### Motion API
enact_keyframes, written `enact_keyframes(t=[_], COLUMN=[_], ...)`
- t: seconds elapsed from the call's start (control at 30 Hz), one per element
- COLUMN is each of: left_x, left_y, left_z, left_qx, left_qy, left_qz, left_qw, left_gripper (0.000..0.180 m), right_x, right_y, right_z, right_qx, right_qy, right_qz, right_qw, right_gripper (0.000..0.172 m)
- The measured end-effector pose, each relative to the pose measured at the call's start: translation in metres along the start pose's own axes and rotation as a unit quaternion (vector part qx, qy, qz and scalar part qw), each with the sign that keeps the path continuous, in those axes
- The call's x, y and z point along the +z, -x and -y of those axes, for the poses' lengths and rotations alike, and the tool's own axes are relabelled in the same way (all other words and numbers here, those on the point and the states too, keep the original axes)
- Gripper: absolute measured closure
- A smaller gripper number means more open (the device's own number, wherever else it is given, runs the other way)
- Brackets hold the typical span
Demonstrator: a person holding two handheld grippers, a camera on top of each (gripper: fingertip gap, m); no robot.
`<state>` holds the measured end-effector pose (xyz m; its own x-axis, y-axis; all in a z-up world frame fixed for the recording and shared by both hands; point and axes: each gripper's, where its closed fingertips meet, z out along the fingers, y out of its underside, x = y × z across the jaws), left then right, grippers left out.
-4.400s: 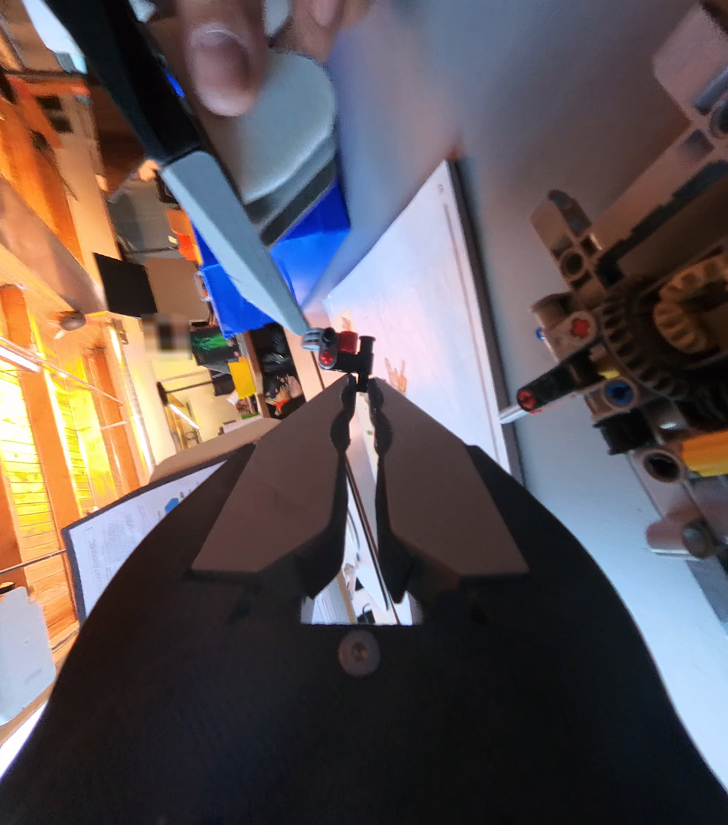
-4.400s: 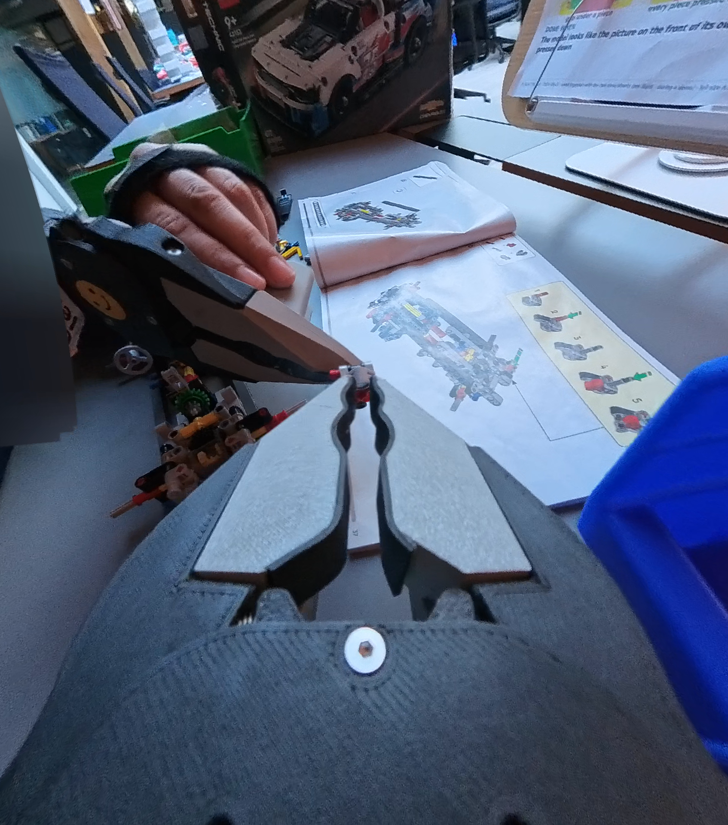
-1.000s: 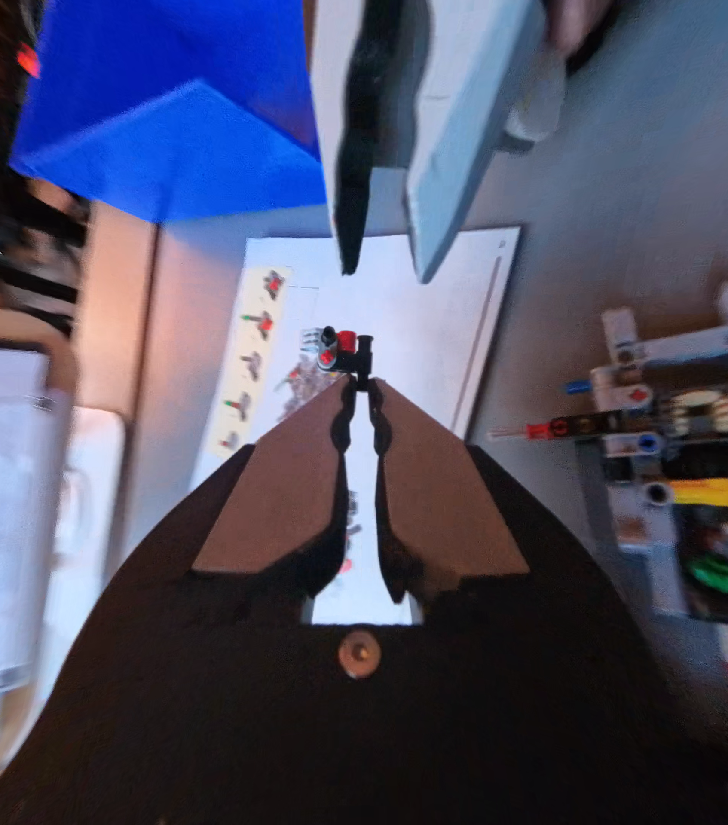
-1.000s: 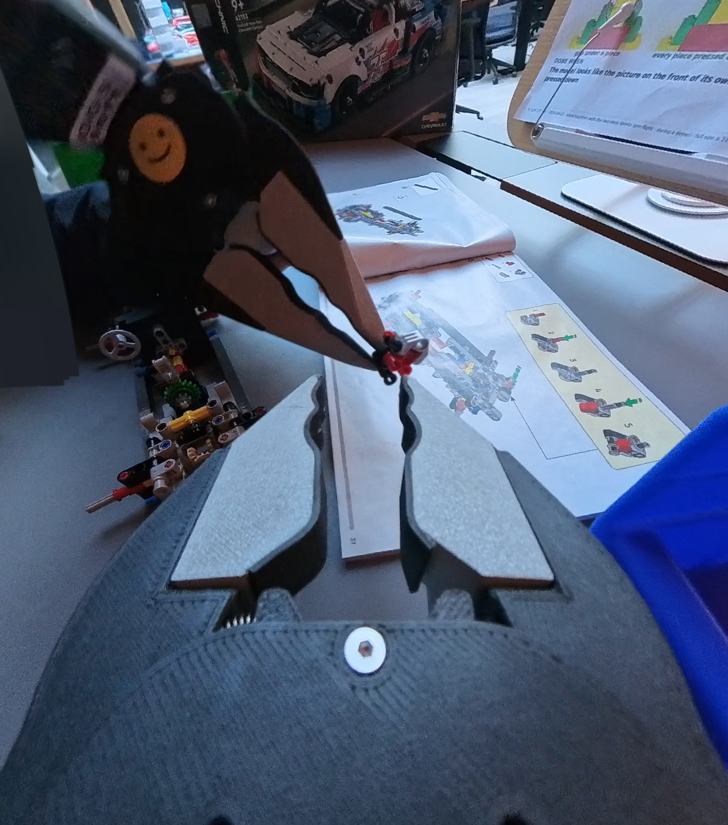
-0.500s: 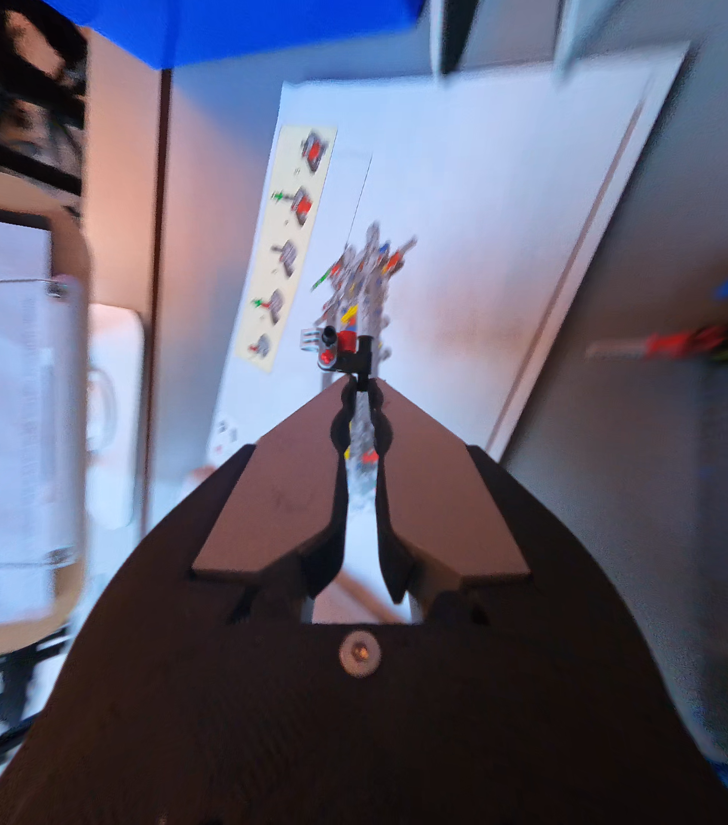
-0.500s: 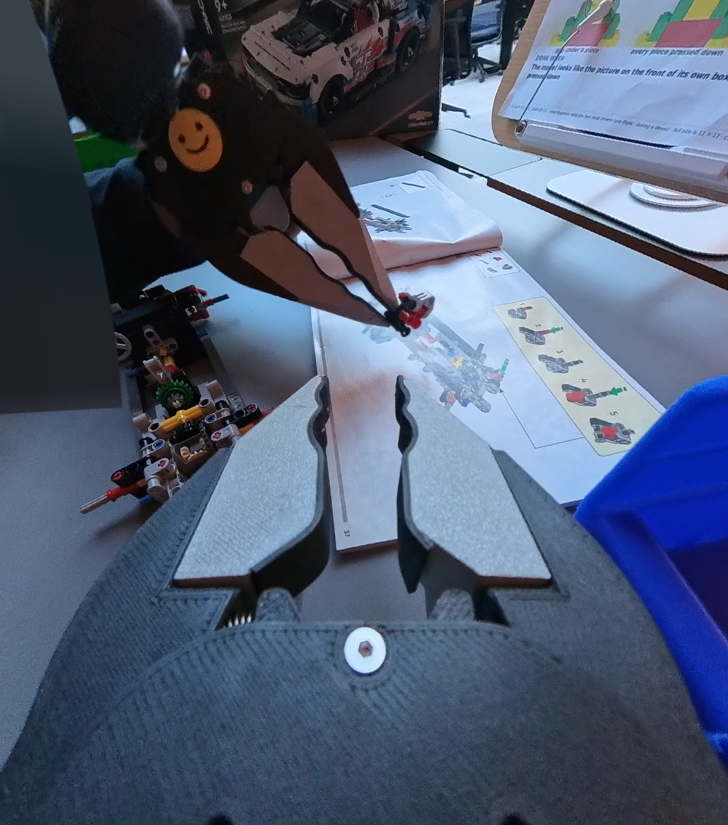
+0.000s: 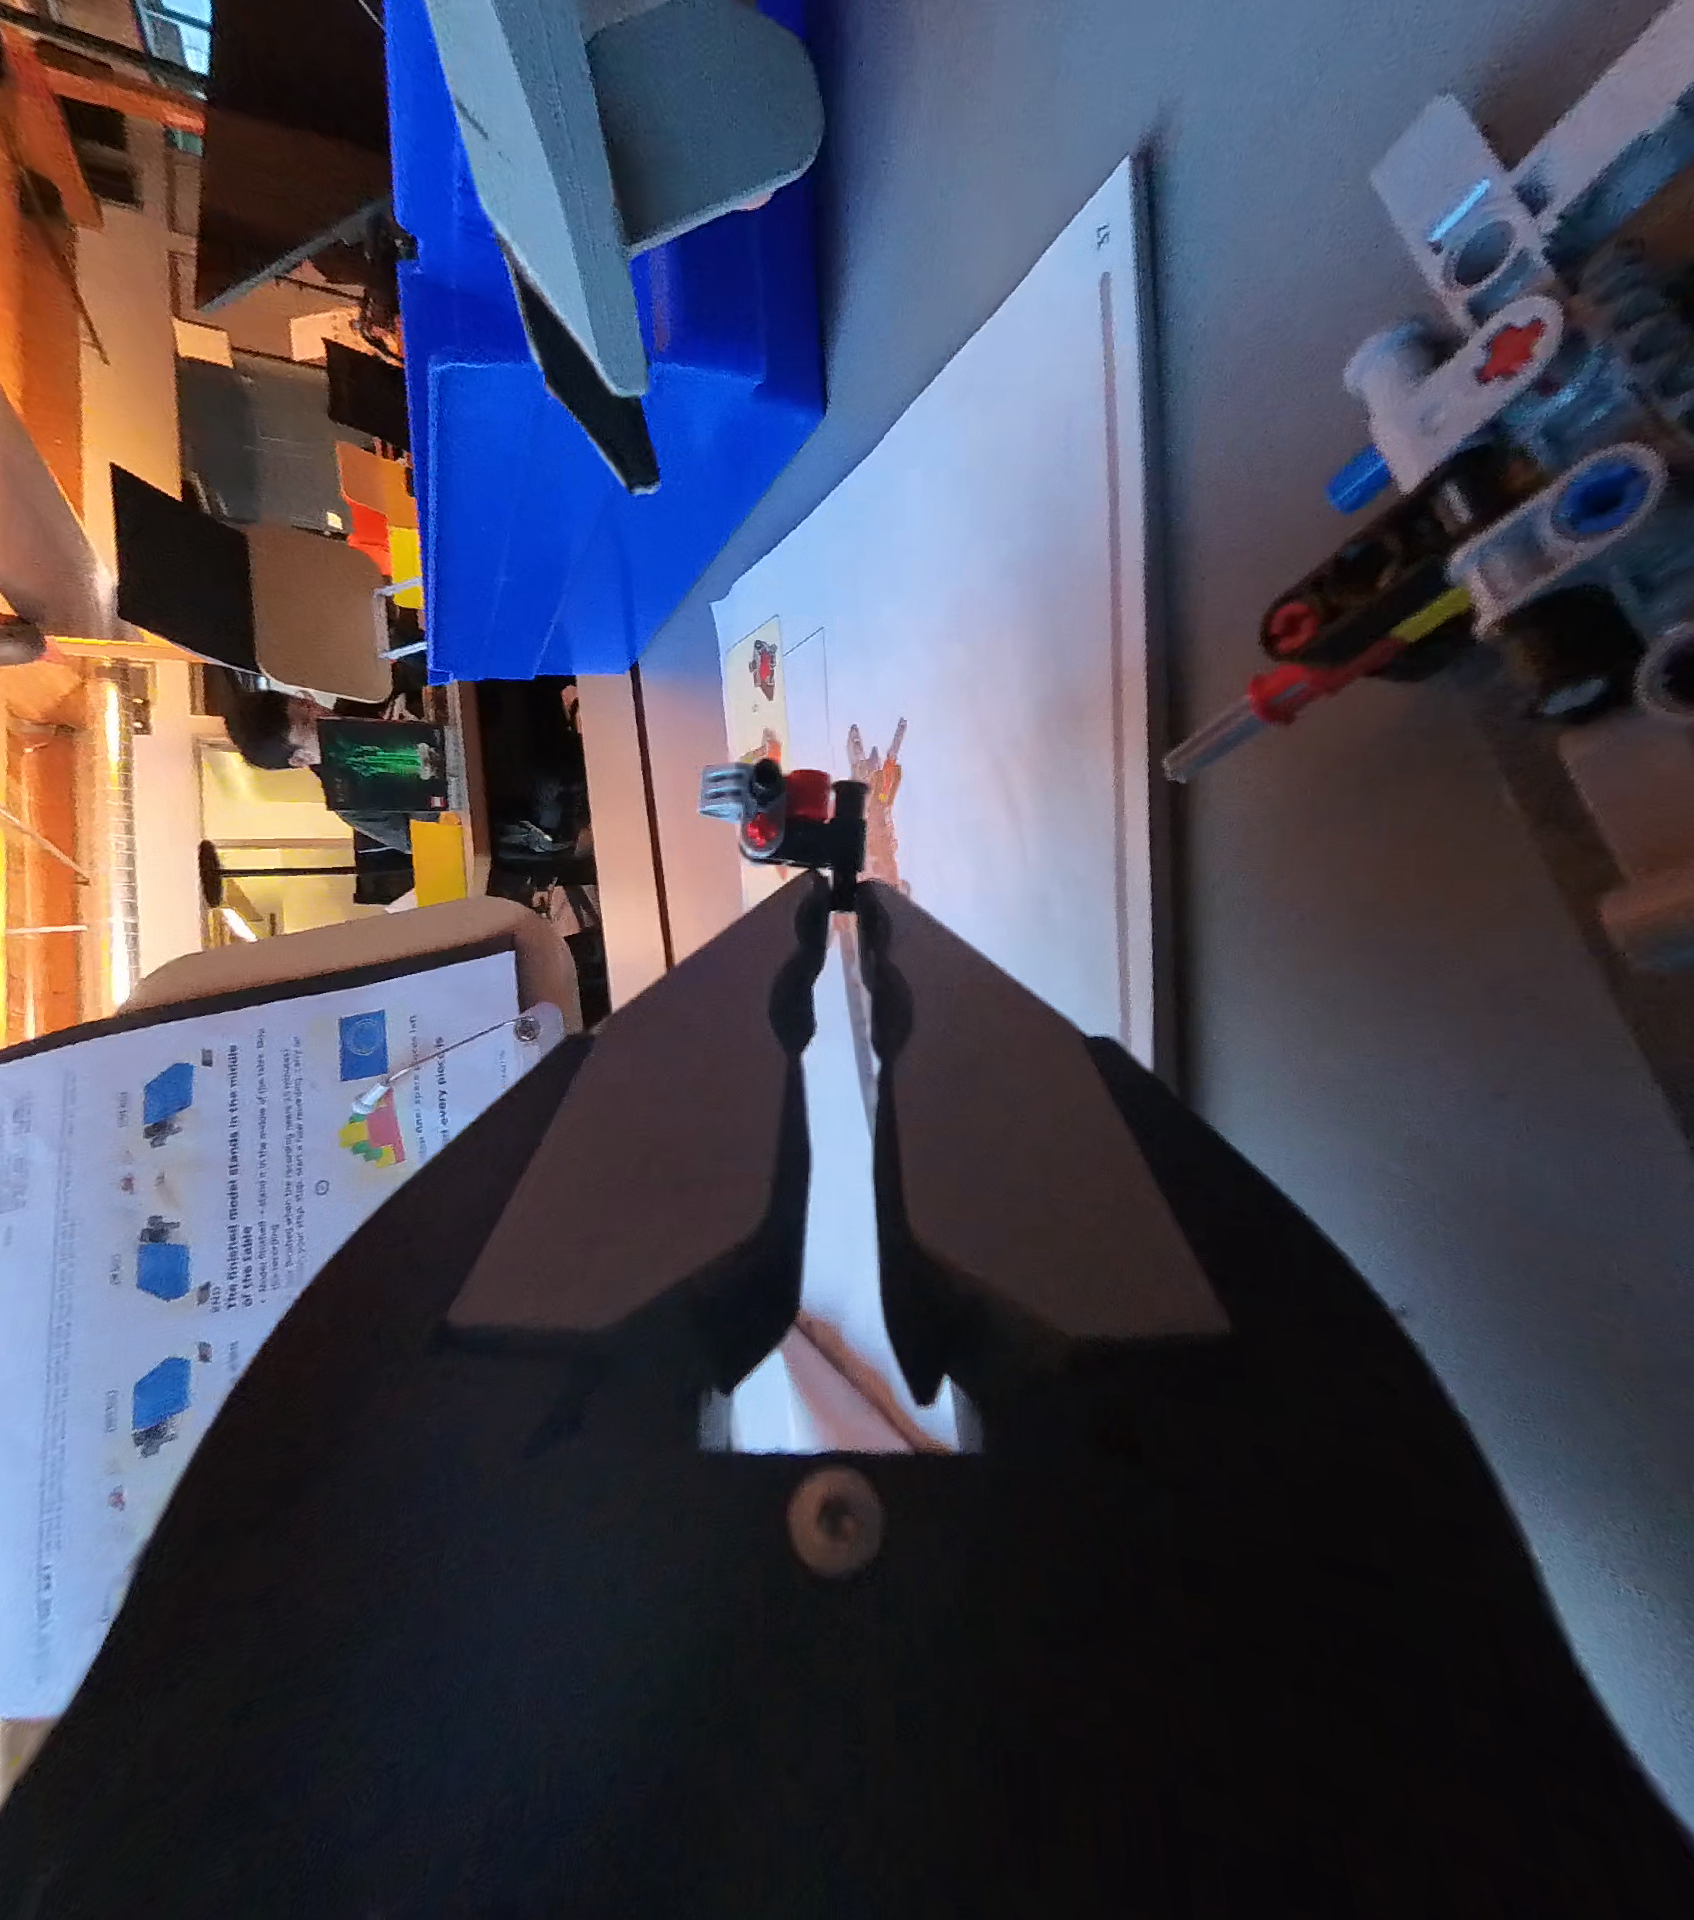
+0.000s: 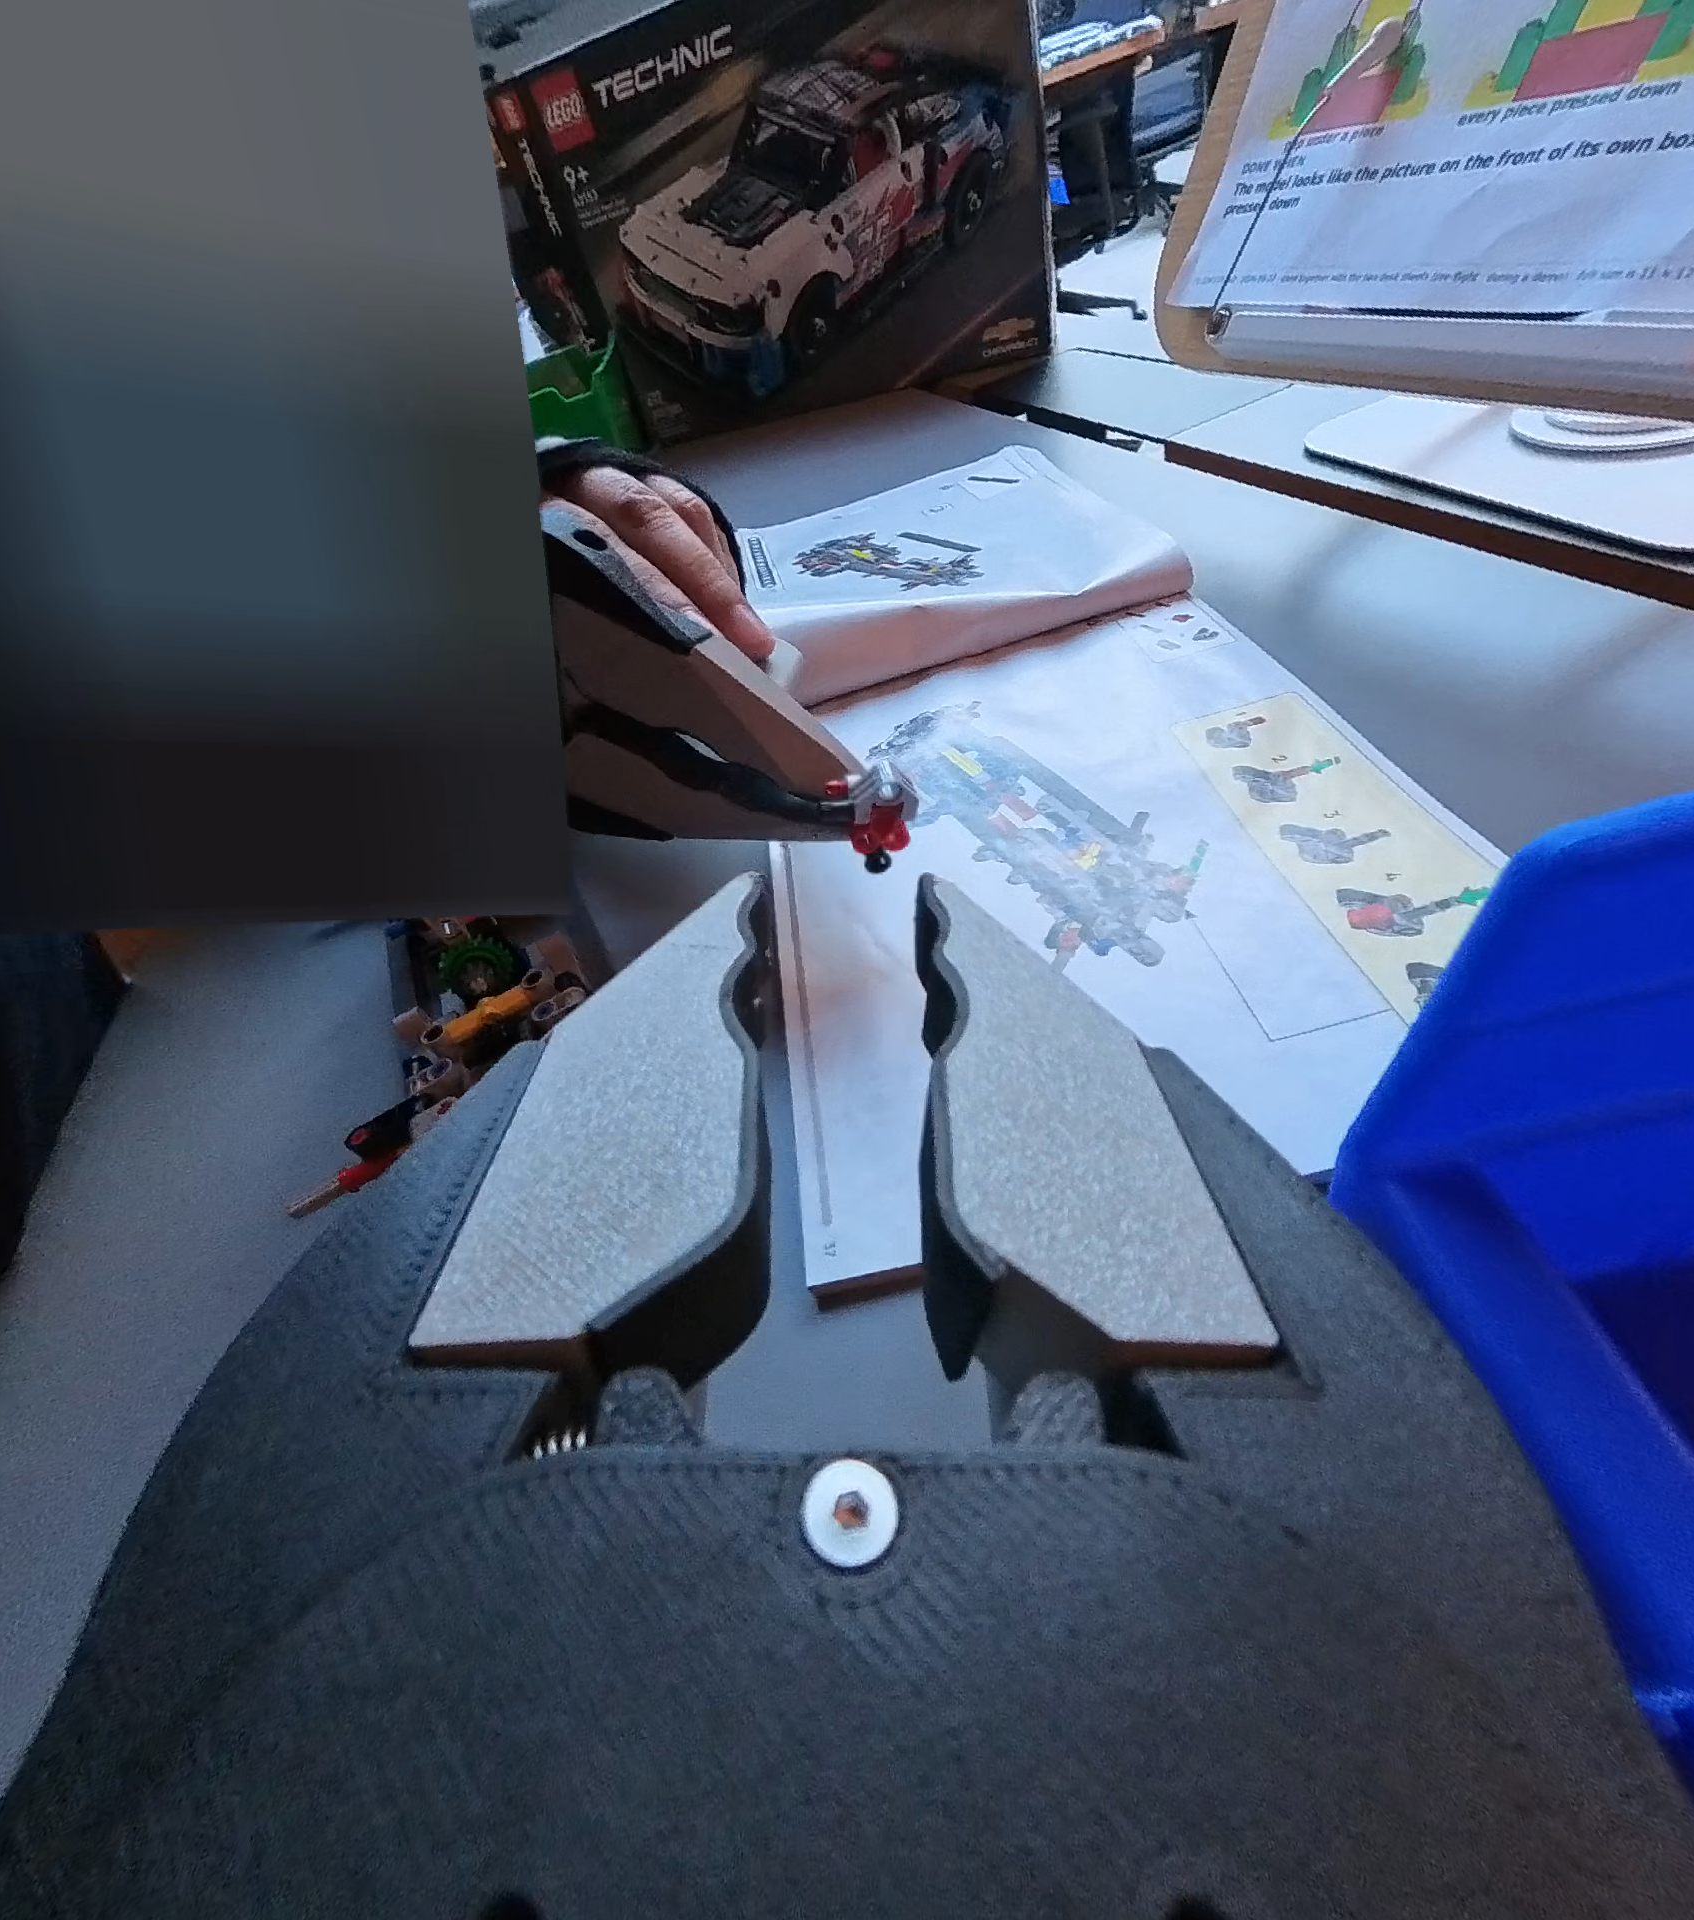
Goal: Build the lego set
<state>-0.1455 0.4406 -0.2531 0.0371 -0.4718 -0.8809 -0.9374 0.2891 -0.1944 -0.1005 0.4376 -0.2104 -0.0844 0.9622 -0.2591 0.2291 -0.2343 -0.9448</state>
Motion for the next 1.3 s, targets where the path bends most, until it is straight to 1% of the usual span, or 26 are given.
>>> enact_keyframes(t=[0.17,0.43,0.6,0.97,1.3], left_x=[0.0016,0.0023,0.0009,0.0030,0.0064], left_y=[-0.0034,-0.0063,-0.0060,-0.0025,0.0008], left_z=[0.0021,-0.0010,0.0033,0.0004,-0.0033], left_qx=[-0.029,-0.042,-0.047,-0.022,0.057], left_qy=[-0.015,-0.013,-0.017,0.004,0.036], left_qz=[-0.020,-0.026,-0.027,-0.010,0.031], left_qw=[0.999,0.999,0.998,1.000,0.997], left_gripper=[0.179,0.178,0.179,0.178,0.178], right_x=[-0.0014,-0.0009,-0.0016,0.0009,0.0026], right_y=[0.0036,0.0064,0.0064,0.0084,0.0098], right_z=[0.0010,-0.0003,0.0003,-0.0040,-0.0067], right_qx=[0.002,0.007,0.009,0.006,0.006], right_qy=[-0.004,0.000,-0.002,0.013,0.023], right_qz=[0.016,0.032,0.033,0.033,0.036], right_qw=[1.000,0.999,0.999,0.999,0.999], right_gripper=[0.151,0.155,0.156,0.156,0.156])
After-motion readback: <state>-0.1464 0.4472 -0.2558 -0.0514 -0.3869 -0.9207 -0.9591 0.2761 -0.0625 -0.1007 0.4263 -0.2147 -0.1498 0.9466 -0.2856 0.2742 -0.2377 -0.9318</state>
